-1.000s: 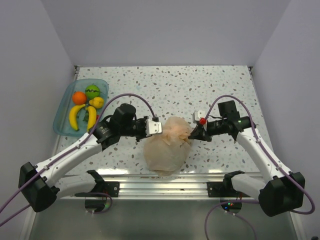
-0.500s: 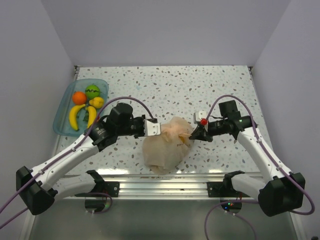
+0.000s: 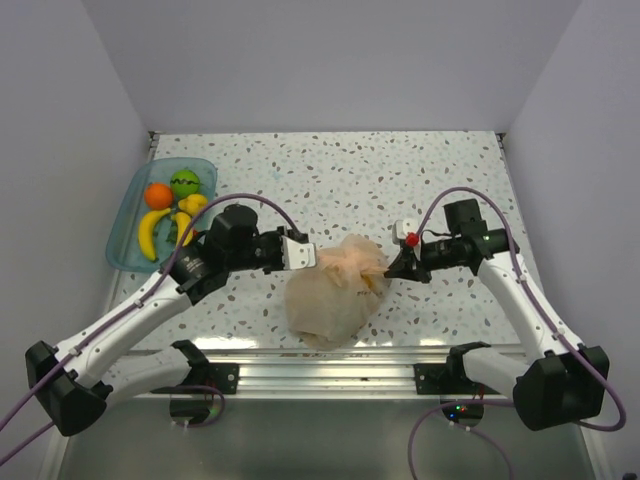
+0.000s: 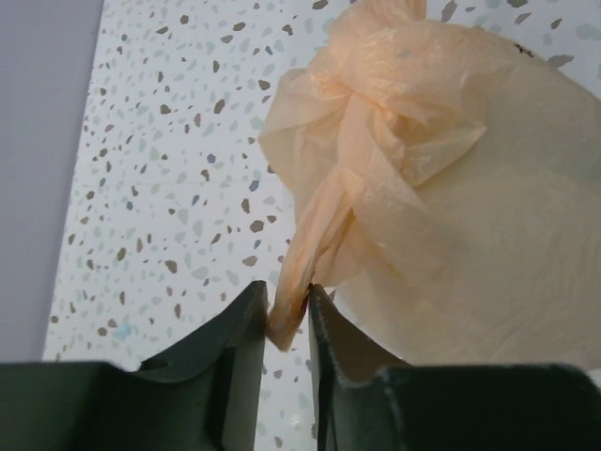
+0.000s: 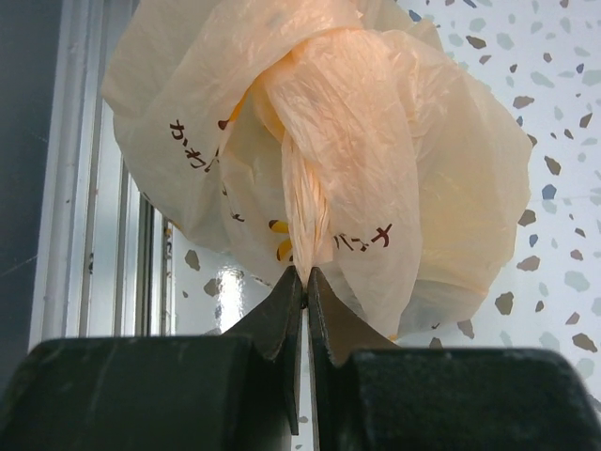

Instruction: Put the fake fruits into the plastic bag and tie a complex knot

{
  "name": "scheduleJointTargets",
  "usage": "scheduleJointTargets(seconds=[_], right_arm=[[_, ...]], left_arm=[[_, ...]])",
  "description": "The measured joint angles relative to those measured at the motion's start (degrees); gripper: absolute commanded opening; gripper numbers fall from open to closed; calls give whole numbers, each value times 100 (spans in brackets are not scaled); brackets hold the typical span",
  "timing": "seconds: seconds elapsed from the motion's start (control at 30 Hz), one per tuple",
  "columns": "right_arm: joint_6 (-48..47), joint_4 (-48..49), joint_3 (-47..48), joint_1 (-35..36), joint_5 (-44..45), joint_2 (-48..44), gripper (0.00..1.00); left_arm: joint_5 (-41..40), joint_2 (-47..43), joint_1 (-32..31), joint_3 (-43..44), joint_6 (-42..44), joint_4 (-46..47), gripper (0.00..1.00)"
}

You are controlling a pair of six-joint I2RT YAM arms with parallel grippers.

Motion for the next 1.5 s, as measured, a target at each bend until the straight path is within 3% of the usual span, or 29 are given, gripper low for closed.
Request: scheduleJointTargets(seconds=[0.1, 0.37, 0.7, 1.1, 1.23, 1.33, 1.47, 1.5], right_arm=[[44, -13, -2, -15, 87, 0, 0], [74, -13, -35, 26, 116, 61, 0], [74, -39, -35, 48, 142, 66, 0], [98, -114, -35, 48, 140, 66, 0], [164, -118, -35, 48, 138, 66, 0], [269, -114, -35, 48, 136, 66, 0], [533, -22, -35, 46, 140, 44, 0], [616, 13, -35, 46, 142, 22, 0]], left_arm=[[-46, -81, 94, 129, -83, 2, 47], [302, -133, 529, 304, -122, -216, 61], [662, 398, 529, 308, 398, -479, 64], [758, 1047, 343, 396, 710, -94, 59], [715, 1130, 114, 396, 857, 79, 50], [708, 1200, 11, 411, 927, 160, 20], [592, 1351, -4, 422, 914, 170, 0], [533, 1373, -2, 422, 879, 160, 0]])
